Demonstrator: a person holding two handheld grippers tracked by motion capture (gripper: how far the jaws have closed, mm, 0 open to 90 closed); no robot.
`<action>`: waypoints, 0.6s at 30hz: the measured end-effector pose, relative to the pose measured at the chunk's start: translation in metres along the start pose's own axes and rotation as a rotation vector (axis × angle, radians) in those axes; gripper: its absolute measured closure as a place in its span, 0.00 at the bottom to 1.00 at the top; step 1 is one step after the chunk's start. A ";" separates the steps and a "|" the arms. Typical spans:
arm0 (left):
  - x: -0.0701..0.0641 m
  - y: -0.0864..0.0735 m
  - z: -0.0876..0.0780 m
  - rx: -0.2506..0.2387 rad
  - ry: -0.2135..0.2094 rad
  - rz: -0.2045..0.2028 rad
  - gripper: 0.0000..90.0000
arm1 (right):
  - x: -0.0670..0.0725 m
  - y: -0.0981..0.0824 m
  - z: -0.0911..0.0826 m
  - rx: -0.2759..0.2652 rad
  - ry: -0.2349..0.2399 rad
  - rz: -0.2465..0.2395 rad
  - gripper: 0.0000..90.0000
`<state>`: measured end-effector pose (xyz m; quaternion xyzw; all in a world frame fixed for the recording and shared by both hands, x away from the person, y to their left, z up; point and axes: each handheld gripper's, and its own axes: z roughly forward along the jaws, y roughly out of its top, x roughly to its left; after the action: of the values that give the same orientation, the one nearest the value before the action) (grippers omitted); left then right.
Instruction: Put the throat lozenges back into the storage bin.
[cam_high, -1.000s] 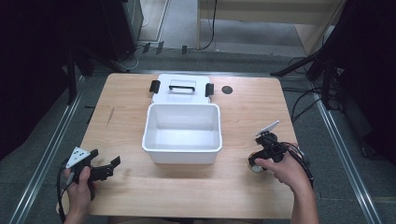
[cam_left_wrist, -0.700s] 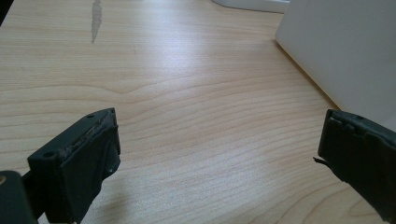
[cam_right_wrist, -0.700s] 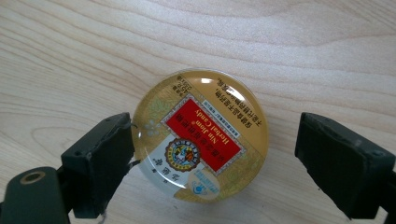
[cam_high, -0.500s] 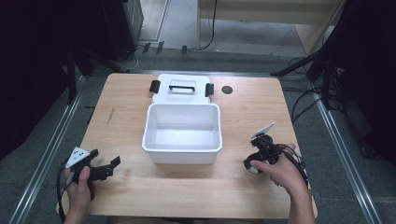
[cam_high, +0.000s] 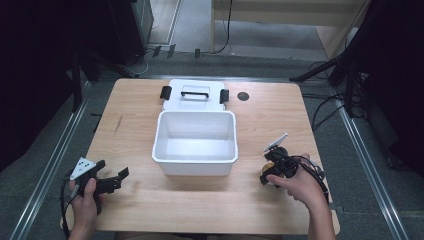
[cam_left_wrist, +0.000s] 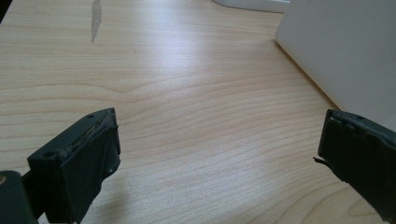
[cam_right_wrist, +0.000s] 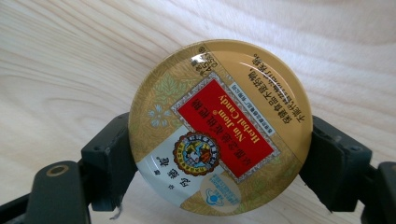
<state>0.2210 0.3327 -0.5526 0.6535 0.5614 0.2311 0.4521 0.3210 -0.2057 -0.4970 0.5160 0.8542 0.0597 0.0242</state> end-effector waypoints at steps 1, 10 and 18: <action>0.000 0.000 0.000 0.000 0.001 0.000 0.00 | 0.000 0.001 -0.004 -0.012 0.003 -0.003 0.23; 0.001 0.000 0.000 -0.003 -0.003 -0.007 0.00 | 0.009 0.012 -0.033 -0.031 -0.005 -0.053 0.22; 0.001 0.000 0.000 -0.004 -0.005 -0.009 0.00 | 0.016 0.028 -0.063 -0.075 -0.010 -0.105 0.22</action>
<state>0.2210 0.3335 -0.5527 0.6507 0.5628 0.2286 0.4556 0.3320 -0.1836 -0.4304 0.4694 0.8771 0.0876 0.0511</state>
